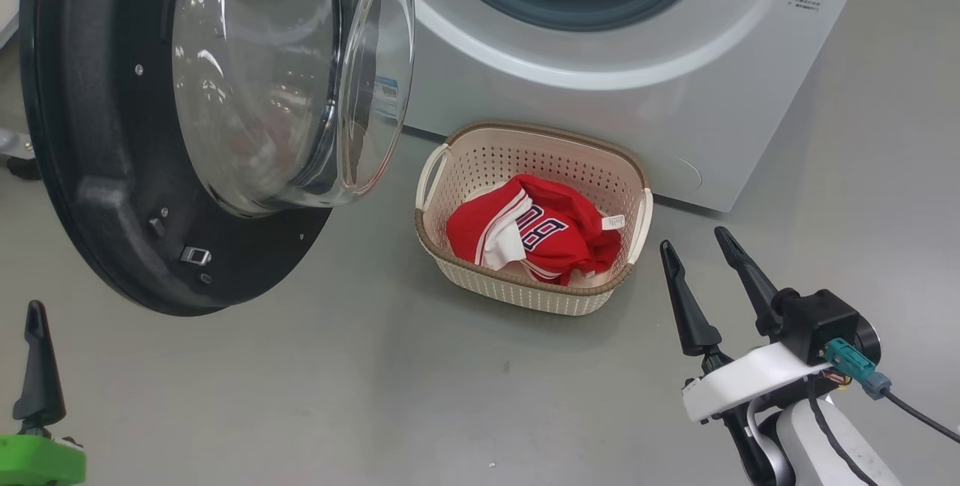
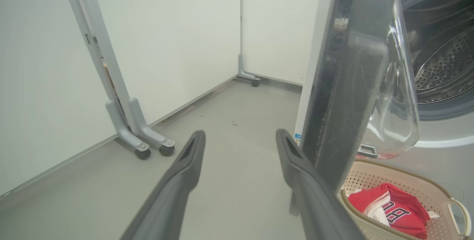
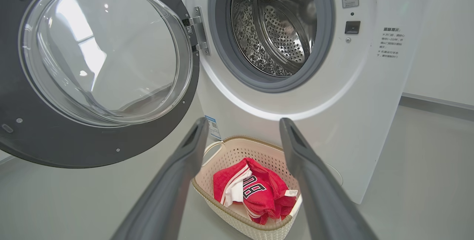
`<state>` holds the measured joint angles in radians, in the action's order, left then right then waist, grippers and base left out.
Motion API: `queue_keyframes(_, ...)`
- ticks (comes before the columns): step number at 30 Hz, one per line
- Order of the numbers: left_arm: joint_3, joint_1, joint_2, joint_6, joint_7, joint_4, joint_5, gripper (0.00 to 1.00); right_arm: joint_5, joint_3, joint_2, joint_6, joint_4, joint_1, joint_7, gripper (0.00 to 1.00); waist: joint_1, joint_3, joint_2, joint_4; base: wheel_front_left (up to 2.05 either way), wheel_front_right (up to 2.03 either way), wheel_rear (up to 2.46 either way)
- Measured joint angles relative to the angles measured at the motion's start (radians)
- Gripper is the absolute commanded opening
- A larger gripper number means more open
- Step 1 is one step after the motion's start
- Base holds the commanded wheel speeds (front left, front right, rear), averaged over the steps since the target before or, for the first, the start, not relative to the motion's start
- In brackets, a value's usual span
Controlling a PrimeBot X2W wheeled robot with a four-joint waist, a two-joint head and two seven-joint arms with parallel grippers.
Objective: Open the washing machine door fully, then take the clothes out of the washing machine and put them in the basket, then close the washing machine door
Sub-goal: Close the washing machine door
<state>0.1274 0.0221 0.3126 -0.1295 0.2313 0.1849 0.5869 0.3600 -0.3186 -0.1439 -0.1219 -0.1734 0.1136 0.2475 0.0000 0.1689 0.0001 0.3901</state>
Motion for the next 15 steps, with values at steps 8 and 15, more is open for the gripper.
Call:
queue_keyframes(8, -0.011, 0.0, 0.001, 0.0, 0.009, 0.012, -0.002, 1.0, 0.0, 0.002, 0.002, 0.0, 0.0, 0.0, 0.0, 1.0, 0.0, 0.002, 0.0, -0.002, 0.0, 0.0, 0.0)
queue_keyframes(15, -0.019, 0.0, 0.003, 0.0, 0.016, 0.023, -0.002, 1.0, 0.0, 0.003, 0.004, 0.0, 0.0, 0.0, 0.0, 1.0, 0.0, 0.0, 0.0, -0.002, 0.0, 0.0, 0.0)
